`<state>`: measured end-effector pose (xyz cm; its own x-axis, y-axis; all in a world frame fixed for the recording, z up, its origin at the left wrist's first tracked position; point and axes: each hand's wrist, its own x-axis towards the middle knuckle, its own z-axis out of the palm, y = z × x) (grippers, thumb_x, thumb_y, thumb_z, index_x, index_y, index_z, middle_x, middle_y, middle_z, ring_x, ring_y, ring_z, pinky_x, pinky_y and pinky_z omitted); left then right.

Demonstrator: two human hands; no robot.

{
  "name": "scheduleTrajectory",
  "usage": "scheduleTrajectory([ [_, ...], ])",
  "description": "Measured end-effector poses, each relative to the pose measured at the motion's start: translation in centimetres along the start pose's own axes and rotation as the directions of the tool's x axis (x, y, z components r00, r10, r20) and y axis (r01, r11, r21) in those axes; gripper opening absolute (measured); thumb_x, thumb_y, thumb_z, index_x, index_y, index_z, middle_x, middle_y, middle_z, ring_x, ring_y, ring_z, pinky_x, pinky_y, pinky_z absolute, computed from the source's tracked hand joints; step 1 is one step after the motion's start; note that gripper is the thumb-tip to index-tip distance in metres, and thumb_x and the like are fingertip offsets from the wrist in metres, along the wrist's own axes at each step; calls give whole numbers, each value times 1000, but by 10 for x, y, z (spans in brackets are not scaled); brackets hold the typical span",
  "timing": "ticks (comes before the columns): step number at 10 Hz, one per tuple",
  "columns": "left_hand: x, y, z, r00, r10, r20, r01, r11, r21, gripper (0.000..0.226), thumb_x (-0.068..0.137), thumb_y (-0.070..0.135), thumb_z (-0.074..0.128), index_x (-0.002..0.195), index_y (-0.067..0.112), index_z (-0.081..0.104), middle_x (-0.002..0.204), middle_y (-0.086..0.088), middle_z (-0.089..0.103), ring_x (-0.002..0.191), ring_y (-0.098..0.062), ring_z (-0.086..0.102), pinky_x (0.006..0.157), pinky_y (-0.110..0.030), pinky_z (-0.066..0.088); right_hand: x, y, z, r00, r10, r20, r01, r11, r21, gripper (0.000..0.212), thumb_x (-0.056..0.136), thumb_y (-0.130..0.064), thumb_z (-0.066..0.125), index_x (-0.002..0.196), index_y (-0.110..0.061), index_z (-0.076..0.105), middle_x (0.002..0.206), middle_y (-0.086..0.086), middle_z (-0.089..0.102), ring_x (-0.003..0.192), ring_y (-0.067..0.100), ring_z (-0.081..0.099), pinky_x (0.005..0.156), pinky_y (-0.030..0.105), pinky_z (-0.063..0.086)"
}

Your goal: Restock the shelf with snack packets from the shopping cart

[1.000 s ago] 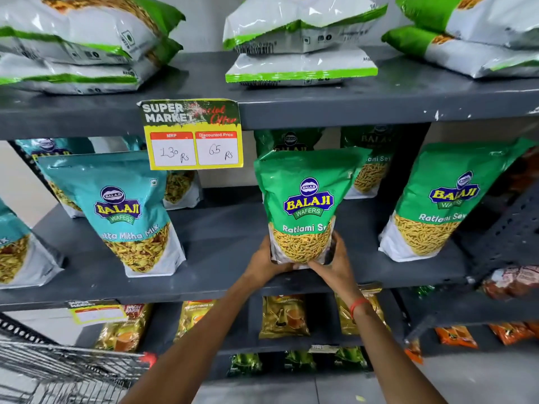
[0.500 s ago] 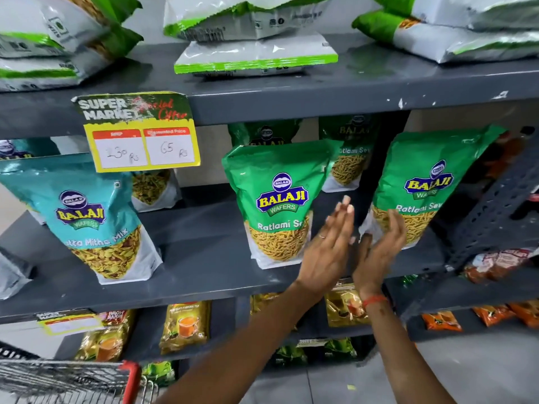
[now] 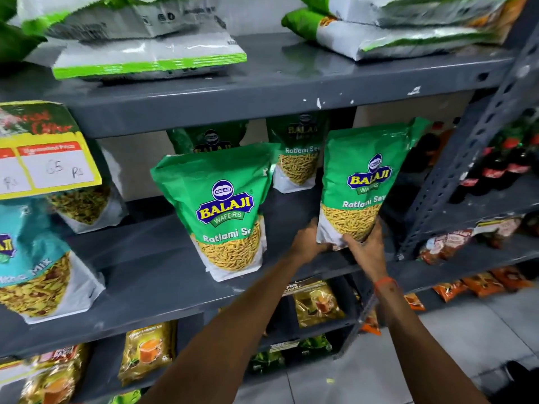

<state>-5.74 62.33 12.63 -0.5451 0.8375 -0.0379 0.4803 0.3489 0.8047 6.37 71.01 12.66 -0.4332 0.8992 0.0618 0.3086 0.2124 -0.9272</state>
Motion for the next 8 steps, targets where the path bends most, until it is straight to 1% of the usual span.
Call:
scheduleTrajectory([
  [1, -2, -1, 4, 1000, 1, -5, -1, 1000, 9, 73, 76, 21, 75, 135, 2, 36, 132, -23, 55, 119, -39, 54, 95, -42, 46, -4, 4, 0, 1000, 12, -22, -12, 1000, 6, 102, 53, -36, 66, 143, -15, 22, 145, 13, 40, 131, 30, 40, 111, 44, 35],
  [2, -4, 1, 4, 1000, -17, 9, 17, 1000, 14, 72, 76, 22, 75, 133, 3, 36, 131, -23, 56, 118, -40, 55, 95, -43, 47, -4, 4, -2, 1000, 18, -6, -18, 1000, 3, 104, 53, -37, 67, 143, -16, 20, 145, 13, 40, 132, 30, 40, 111, 43, 34],
  [3, -14, 10, -2, 999, -31, 43, 31, 1000, 6, 86, 73, 27, 77, 140, 5, 27, 139, -21, 48, 124, -38, 50, 100, -43, 45, -9, 1, -3, 1000, 18, 8, -18, 999, -27, 102, 61, -32, 69, 146, -16, 13, 149, 15, 33, 136, 32, 34, 113, 44, 30],
  [4, -29, 17, -10, 999, -9, 49, 6, 998, 62, 91, 78, 28, 72, 145, 6, 14, 147, -20, 38, 130, -37, 44, 103, -42, 41, -28, -7, 3, 992, -3, -128, -14, 991, -130, 99, 70, -27, 69, 146, -8, 9, 152, 21, 24, 140, 36, 24, 113, 46, 27],
  [5, -67, 30, -32, 996, 55, -70, -25, 927, 374, 72, 91, 19, 53, 147, 5, 9, 147, -22, 36, 126, -40, 47, 98, -45, 42, -65, -36, 19, 933, -206, -294, 111, 945, -308, 76, 76, -25, 65, 139, -1, 28, 137, 26, 38, 127, 41, 34, 100, 49, 40],
  [6, -110, 41, -65, 988, 102, -117, -24, 845, 533, 63, 92, 12, 47, 146, 7, 15, 141, -19, 46, 114, -39, 56, 89, -47, 48, -91, -71, 31, 954, -266, -139, 196, 903, -382, 57, 79, -25, 64, 127, -1, 44, 125, 25, 51, 118, 41, 45, 96, 47, 43],
  [7, -177, 69, -132, 963, 194, -187, -12, 724, 690, 43, 91, 6, 45, 133, 7, 36, 126, -17, 58, 105, -41, 61, 81, -47, 50, -132, -148, 42, 960, -252, 119, 278, 860, -428, 34, 85, -28, 59, 113, -7, 58, 109, 19, 68, 106, 37, 61, 84, 42, 48],
  [8, -221, 82, -181, 954, 222, -201, 8, 652, 758, 30, 91, 6, 44, 120, 9, 45, 116, -17, 61, 104, -41, 61, 78, -46, 49, -165, -199, 47, 931, -246, 271, 351, 811, -468, 30, 86, -32, 57, 107, -11, 62, 106, 18, 70, 105, 38, 62, 83, 42, 49],
])
